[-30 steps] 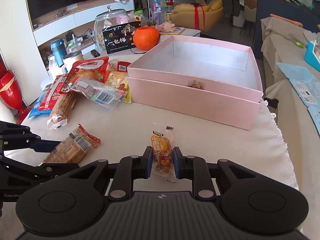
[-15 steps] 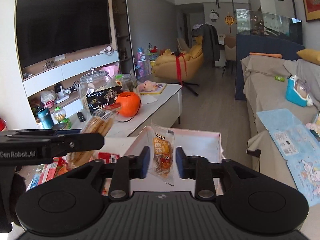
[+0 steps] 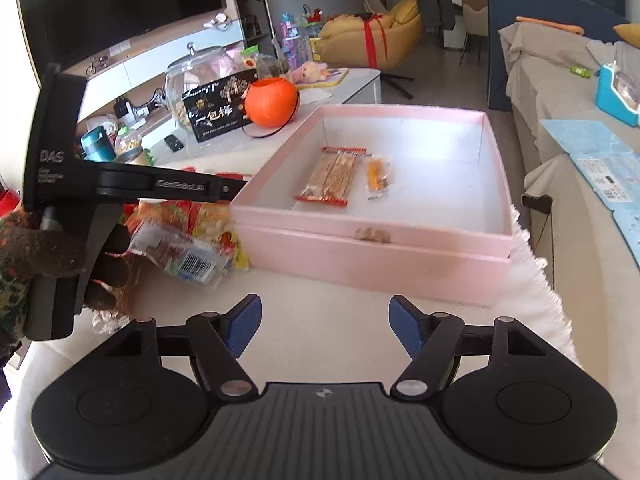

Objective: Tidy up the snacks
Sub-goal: 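Move the left gripper to the clear cookie bag and grasp it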

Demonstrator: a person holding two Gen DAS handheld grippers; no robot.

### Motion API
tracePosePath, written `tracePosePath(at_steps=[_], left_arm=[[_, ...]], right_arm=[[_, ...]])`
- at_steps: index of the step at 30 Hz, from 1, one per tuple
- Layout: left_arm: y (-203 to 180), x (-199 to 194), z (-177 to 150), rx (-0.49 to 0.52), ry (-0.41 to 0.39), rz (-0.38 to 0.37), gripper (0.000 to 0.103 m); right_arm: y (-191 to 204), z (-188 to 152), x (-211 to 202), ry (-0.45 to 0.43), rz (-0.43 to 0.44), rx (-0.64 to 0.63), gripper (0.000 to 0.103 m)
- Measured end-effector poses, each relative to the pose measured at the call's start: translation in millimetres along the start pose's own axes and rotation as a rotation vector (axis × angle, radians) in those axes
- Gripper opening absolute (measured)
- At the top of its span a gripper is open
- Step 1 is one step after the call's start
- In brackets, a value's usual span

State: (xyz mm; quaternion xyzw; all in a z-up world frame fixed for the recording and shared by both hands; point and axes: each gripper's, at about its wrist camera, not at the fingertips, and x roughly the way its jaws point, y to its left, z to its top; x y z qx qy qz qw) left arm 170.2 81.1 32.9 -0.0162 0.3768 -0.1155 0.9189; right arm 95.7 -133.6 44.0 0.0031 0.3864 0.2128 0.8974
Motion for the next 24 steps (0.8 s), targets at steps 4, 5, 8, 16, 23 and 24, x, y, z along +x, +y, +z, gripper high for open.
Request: tracePosePath(at_steps=[4,5,8,16,23,24], left_arm=[[5.0,-25.6,-34.3,-0.048,0.041,-0.103,0.037],[5.9,-33.1,-44.1,-0.068,0.044,-0.119,0.036],[11.4,-57.8,-70.9,-0.140,0.031,-0.148,0.037],[35.3,-138.4,-100.7,-0.339,-0.089,0.028,0.037],[48.6,-159.0,-114.6,-0.399,-0.078,0.100,0.037],[47.1,-158.7,-116.1,-0.391,-0.074,0.099,0.037]], right_arm=[[9.0,-18.3,-1.8,0.017,0.034,-0.022,0.071],[9.8,-20.7,-1.8,0.021,0.042,-0.027,0.071],[13.3,-24.4,3.9,0.044,0.069,-0.033,0.074],[54.9,-22.5,26.0,0.082,0.144,-0.109,0.077],[88.8,-12.8,28.2,0.021,0.137,-0.185,0.081],[92.0,-12.0,29.5,0.016,0.126,-0.198,0.082]])
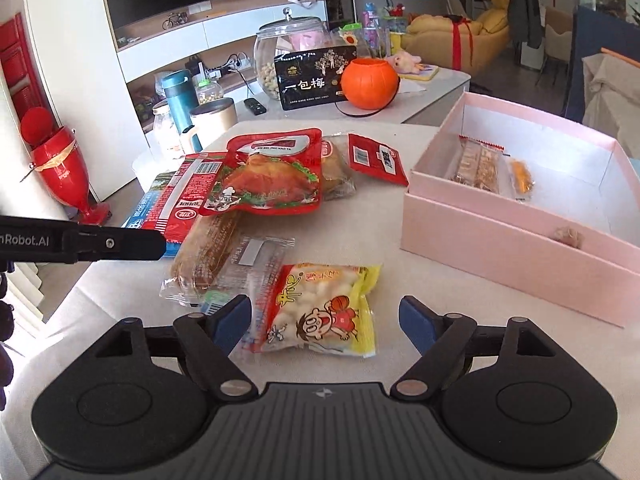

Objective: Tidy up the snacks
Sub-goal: 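Move the left gripper to the clear cookie bag and grasp it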

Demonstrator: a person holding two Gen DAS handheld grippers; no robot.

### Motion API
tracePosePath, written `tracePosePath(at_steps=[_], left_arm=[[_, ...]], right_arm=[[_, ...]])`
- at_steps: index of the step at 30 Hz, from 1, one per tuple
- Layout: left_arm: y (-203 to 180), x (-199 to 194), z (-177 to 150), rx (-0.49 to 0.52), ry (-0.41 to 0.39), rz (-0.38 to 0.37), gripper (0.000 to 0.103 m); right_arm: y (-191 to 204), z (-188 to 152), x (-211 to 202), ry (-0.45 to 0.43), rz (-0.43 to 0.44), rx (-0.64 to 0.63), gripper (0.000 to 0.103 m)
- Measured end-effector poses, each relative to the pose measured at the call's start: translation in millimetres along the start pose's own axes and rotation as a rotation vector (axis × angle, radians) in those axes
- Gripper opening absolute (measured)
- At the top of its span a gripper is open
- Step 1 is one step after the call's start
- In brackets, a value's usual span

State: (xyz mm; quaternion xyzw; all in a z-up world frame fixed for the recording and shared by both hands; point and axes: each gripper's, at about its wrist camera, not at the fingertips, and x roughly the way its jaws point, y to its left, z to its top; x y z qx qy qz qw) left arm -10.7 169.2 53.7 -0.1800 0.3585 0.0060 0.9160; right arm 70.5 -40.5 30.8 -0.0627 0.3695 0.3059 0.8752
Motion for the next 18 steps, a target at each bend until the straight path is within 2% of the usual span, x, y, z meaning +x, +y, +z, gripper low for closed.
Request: tracePosePath(at_steps=[3,5,8,10,12,16,18], left_arm=[[-11.8,0.9,-5.6,0.043,0.008,-0.038,0.037],[-23.1,3.1,-6.5,0.091,0.008,-0.057,0.037],[-45.6,14.3,-8.0,0.169,0.010,-0.048,0.037],[-53.8,25.9,-5.7,0.179,0.015,-0.054,0.037],[-60.1,41.6,-2.7,0.173,0.026,-0.034,0.037],[-65.5,62.7,-2.2,0.219,0.031,0.063,0.037],[-64.6,65.4,-4.1,0.241,0.044,0.067,0.037]], right_arm=[[0.6,2.8,10.0,0.011,-0.063,-0.027,0.082],[-8.3,1.8,10.4,-0.003,-0.128,-0.022,0.087],[-28.5,-2.8,2.1,-0.023,-0.215,0.013,0.087],[-44.5,-8.8,-4.5,-0.020,-0.245,0.049,0.087],[-61.0,-17.8,-11.2,-0.010,-0.248,0.104,0.087],[-76.2,-34.7,-25.2,0.000,-0.202,0.171,0.087],[-75.2,-38.6,-33.3,-0.007,-0.162,0.178,0.087]])
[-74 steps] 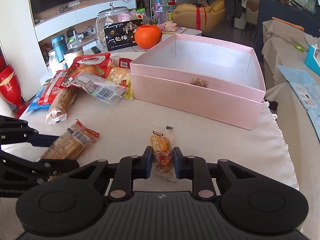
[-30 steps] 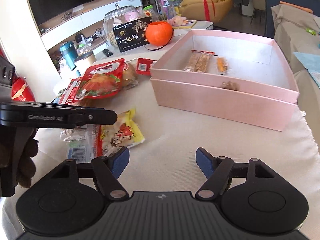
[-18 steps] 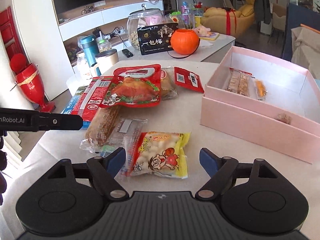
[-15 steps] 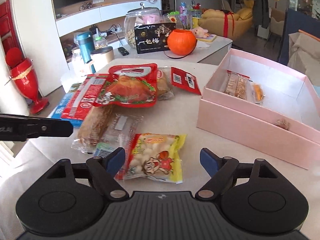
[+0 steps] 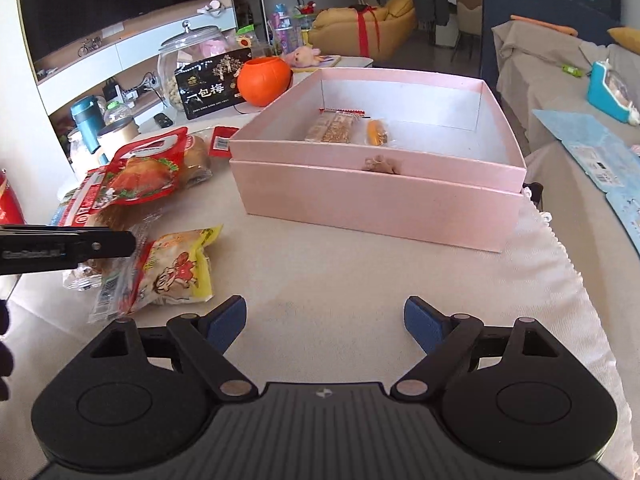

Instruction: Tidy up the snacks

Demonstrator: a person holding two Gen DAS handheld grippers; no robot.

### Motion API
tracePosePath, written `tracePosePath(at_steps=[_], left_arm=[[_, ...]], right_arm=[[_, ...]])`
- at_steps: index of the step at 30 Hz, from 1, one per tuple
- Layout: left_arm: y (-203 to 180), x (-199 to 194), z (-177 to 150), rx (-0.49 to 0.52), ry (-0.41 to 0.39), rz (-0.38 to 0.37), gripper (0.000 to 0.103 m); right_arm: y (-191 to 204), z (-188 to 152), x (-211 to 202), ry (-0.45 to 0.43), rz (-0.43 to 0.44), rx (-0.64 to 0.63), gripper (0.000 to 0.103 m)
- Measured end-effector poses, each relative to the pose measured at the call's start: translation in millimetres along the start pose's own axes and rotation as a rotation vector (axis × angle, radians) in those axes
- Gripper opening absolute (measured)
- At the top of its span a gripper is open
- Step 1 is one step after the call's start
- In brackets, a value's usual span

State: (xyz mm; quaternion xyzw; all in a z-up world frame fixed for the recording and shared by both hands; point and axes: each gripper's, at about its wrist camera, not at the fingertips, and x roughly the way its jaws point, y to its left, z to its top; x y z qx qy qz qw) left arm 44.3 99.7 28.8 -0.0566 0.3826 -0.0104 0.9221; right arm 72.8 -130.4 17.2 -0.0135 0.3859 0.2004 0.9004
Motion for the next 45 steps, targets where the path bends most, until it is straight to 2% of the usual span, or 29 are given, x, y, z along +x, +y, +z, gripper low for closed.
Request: tracePosePath(at_steps=[3,7,8,11,13,15,19,21,23,27,30,35,39,42,45], left_arm=[[4.1,-4.8,-2.3,0.028,0.007,0.023,0.037],[21.8,-12.6,-4.8,0.001,0.022,0.052,0.037],[26.5,-14.6,-4.8,-0.024,0.023,0.040,0.035],[37.1,-19.5,-0.5,-0.116,0.027,-0.062,0.035],[35.1,-17.6,2.7,-0.132,0.028,-0.082,0.035],[29.9,-10.6,6.7,-0.120,0.028,-0.056,0.035],[22.5,8.8,14.8,-0.103,0.031,-0.002,0.035],[17.5,17.1,16.3,-0.081,0.039,-0.007,0.040],[11.6,21.0,14.7,-0.054,0.051,-0.025,0.043],[0.8,13.2,2.2,0.026,0.059,-0.086,0.043],[5.4,-0.3,-10.6,0.013,0.074,-0.126,0.044],[20.1,-20.4,-27.3,-0.001,0.069,-0.052,0.044],[20.9,-25.6,-31.1,-0.006,0.066,-0.035,0.044],[13.9,-25.2,-30.7,0.018,0.068,-0.013,0.044],[11.8,-23.7,-29.3,0.004,0.070,-0.052,0.044]], right_arm=[[9.0,5.0,-7.3,-0.010,0.103,0.000,0.087],[35.1,20.4,8.3,0.006,0.163,-0.043,0.087],[43.8,23.3,15.0,0.014,0.169,-0.060,0.087],[64.3,22.4,33.9,0.071,0.188,-0.115,0.087],[73.6,17.3,32.7,0.047,0.152,-0.178,0.088],[72.8,13.7,28.3,0.023,0.100,-0.204,0.088],[42.6,10.7,19.4,0.016,-0.001,-0.129,0.088],[20.6,7.4,13.8,0.024,-0.031,-0.075,0.088],[5.9,3.6,7.6,0.029,-0.034,-0.035,0.088],[-7.1,1.8,-1.9,0.023,0.015,0.026,0.088],[1.6,7.3,-0.9,0.015,0.055,0.021,0.088],[31.8,19.2,13.4,0.035,0.126,-0.021,0.088],[51.4,30.3,36.0,0.076,0.179,-0.004,0.088],[63.3,36.0,47.6,0.074,0.122,-0.036,0.089],[66.1,34.1,45.1,0.060,0.021,-0.107,0.089]])
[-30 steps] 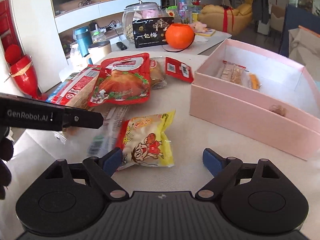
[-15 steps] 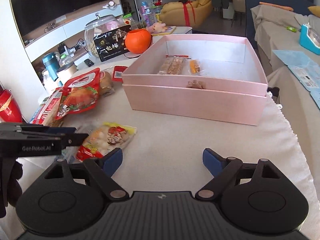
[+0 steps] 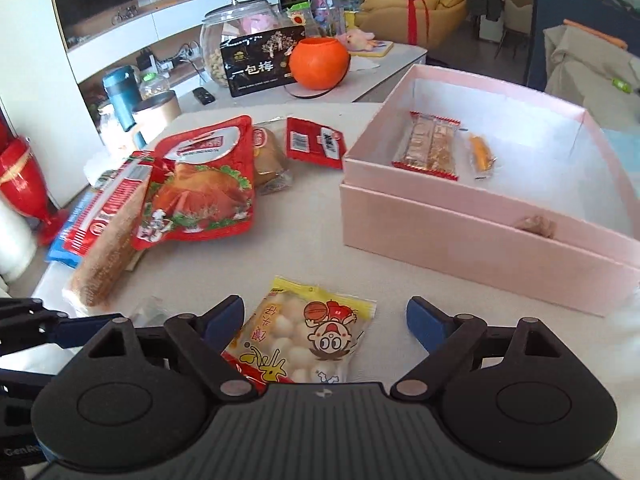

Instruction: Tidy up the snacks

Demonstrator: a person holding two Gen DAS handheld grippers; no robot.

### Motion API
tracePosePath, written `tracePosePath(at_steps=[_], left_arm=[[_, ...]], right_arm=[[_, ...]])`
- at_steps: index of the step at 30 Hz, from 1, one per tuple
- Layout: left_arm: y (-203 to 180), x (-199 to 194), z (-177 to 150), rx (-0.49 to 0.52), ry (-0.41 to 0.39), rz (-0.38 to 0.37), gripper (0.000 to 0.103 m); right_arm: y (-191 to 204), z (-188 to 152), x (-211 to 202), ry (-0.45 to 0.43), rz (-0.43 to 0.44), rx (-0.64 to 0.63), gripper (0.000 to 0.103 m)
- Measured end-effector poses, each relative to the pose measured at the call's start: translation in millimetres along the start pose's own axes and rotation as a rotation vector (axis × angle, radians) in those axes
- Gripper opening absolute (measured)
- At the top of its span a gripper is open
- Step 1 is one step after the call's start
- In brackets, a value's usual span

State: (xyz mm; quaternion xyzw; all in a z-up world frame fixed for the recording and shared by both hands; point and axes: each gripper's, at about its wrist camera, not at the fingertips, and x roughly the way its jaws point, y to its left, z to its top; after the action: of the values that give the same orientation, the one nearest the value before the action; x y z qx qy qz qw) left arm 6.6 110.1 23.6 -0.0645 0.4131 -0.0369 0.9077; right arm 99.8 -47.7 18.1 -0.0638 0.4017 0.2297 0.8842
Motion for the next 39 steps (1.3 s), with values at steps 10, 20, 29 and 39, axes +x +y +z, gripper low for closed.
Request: tracePosePath(at_steps=[10,20,29,39], left_arm=[[-31.3,13.9,2.8,0.053,0.003,-0.077,0.044],[-36.6,8.7,-3.1,0.101,0.030,-0.062,0.044],[-38.2,0.7,-11.3,0.184,0.038,-0.094,0.043],[-54.9,-24.4,32.9,0.184,-0.124,-0.204,0.008]], right_arm=[[-59.5,-39.1,-32.6,-0.004,-0.086,0.060,0.089],[-47.2,-23.8,-27.6,-0.022,-0.021,-0.029,0.058],[-61.5,-25.5,-88.0,-0.138,-0.045,0.013,0.056],[-86.1,-44.8,-88.3,-0.115,-0.121,0.069,0.056]])
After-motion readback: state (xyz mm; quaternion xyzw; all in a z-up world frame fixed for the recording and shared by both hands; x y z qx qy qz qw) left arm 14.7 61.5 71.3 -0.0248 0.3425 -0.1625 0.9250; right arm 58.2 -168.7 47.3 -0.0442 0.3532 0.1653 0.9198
